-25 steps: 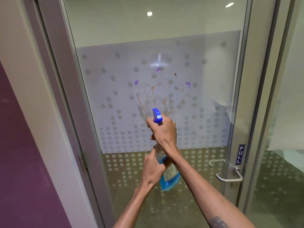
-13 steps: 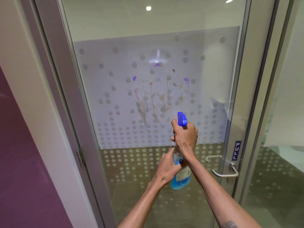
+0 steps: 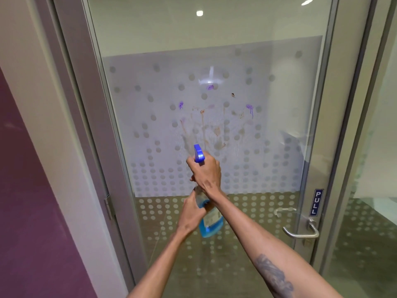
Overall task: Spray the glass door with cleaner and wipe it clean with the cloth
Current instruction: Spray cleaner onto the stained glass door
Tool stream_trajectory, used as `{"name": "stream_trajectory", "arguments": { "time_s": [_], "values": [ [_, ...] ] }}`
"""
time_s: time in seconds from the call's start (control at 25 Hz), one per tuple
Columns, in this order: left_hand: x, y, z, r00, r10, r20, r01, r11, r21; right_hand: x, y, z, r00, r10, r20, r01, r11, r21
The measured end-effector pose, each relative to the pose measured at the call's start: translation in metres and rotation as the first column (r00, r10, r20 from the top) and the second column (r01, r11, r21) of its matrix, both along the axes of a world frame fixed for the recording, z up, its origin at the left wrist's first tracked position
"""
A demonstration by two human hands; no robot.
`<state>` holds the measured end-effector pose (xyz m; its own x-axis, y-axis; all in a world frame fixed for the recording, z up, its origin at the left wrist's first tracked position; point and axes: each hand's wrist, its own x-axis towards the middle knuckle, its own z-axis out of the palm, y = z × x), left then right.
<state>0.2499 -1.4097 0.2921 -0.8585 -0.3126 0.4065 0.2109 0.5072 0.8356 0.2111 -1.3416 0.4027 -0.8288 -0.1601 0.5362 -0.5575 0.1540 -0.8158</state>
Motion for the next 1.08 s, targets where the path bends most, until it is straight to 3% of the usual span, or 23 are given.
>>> {"name": "stream_trajectory", "arguments": {
  "time_s": [0.16, 0.32, 0.48, 0.76, 1.08],
  "values": [
    [-0.014, -0.008, 0.034, 0.997, -0.029, -0.069, 0.025, 0.997, -0.066, -0.01, -0.004, 0.029, 0.993, -0.081, -0.081, 0.073, 0.993, -0.097],
    [-0.027, 0.009, 0.059, 0.987, -0.142, -0.072, 0.128, 0.977, -0.17, -0.023, 0.022, 0.044, 0.976, -0.213, -0.047, 0.194, 0.944, -0.265],
    [-0.038, 0.042, 0.056, 0.98, -0.174, -0.096, 0.151, 0.967, -0.207, -0.03, 0.053, 0.041, 0.95, -0.309, -0.038, 0.287, 0.917, -0.278],
    [-0.04, 0.076, 0.037, 0.984, -0.175, -0.043, 0.167, 0.976, -0.138, -0.034, 0.089, 0.027, 0.969, -0.246, 0.014, 0.242, 0.942, -0.23],
    [-0.023, 0.095, 0.052, 0.989, -0.085, -0.123, 0.075, 0.994, -0.085, -0.031, 0.095, 0.04, 0.995, -0.064, -0.078, 0.045, 0.974, -0.224]
  ]
}}
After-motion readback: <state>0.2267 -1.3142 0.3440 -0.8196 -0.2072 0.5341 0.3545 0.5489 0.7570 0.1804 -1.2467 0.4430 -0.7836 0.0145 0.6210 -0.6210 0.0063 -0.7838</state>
